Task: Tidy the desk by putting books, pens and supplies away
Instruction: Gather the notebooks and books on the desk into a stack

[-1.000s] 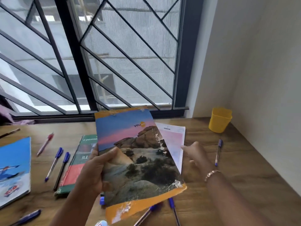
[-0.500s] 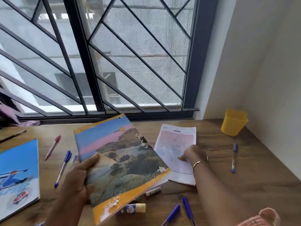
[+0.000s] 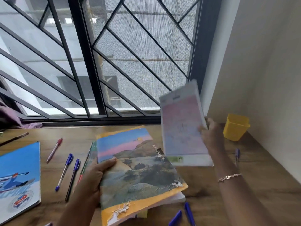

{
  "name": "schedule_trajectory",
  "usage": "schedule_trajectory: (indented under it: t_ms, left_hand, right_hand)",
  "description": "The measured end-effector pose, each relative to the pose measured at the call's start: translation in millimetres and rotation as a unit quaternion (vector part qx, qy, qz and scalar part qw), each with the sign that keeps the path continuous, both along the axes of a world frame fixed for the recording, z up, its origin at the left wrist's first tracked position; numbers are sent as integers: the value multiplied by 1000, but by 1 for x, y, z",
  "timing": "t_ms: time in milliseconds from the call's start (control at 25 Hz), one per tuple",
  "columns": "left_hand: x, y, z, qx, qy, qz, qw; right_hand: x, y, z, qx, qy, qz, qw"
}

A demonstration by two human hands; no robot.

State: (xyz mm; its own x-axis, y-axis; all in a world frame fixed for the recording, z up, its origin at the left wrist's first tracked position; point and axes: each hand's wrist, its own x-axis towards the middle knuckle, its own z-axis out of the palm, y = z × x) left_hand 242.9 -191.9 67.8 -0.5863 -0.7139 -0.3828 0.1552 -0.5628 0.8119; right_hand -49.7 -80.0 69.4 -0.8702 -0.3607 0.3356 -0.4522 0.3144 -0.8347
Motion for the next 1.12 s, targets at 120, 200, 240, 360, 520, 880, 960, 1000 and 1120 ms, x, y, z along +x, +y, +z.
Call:
schedule_trajectory:
  t_ms: [120, 200, 240, 360, 520, 880, 960, 1000, 1120]
  left_hand:
    - [-8, 9, -1, 22, -9, -23, 999]
    - [-15, 17, 2, 28, -5, -45, 999]
    - [-18, 19, 3, 25, -6, -50, 998]
    - [-23, 21, -1, 7, -11, -51, 999]
    - [-20, 21, -4, 37, -46, -54, 997]
    - [-27, 41, 6, -57, 15, -169, 984]
    - [-30, 45, 9, -70, 15, -163, 984]
    - [-29, 45, 8, -68, 28, -153, 986]
    - [-21, 53, 9, -25, 49, -120, 991]
  right_hand:
    - [13, 18, 44, -151, 80, 126, 977]
    - [28, 25, 56, -211, 84, 217, 949]
    - [33, 27, 56, -226, 79, 258, 936]
    - [43, 35, 46, -266, 66, 372, 887]
    - [38, 47, 36, -240, -9, 466, 852]
    - [31, 54, 12, -168, -53, 523, 834]
    - [32, 55, 7, -153, -68, 487, 857]
    - [33, 55, 7, -165, -85, 450, 874]
    - [42, 61, -9, -161, -338, 387, 843]
